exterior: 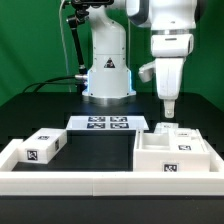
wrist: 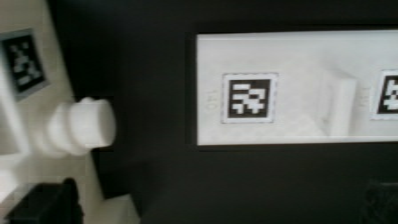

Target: Assemble cabinet

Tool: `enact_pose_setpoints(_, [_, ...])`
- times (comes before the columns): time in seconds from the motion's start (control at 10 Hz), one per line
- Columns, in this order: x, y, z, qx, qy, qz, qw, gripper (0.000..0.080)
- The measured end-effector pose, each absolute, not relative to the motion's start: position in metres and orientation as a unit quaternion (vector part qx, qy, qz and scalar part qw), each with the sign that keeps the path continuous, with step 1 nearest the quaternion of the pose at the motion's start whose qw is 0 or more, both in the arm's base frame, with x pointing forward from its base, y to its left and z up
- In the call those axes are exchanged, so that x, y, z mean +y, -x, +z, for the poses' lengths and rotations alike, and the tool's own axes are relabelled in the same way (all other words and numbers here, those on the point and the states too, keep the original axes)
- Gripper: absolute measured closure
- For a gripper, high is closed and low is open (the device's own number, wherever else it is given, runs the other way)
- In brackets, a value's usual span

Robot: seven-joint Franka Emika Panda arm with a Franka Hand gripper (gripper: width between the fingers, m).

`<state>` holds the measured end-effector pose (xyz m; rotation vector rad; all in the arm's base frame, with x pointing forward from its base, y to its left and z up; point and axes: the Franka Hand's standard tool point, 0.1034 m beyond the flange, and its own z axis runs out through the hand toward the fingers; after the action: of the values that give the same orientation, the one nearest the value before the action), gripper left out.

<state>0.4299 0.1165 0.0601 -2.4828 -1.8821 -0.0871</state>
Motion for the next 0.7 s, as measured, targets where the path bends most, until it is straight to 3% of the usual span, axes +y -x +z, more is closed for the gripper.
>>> enact_pose_setpoints(0.5, [0.120,-0.399,0.023,-0.600,0.798,-0.037,0.034,0.0002])
enact_pose_setpoints(0.7, [0.118,-0.397,0.020,-0.598,0.800,-0.034,0.036,0.0002])
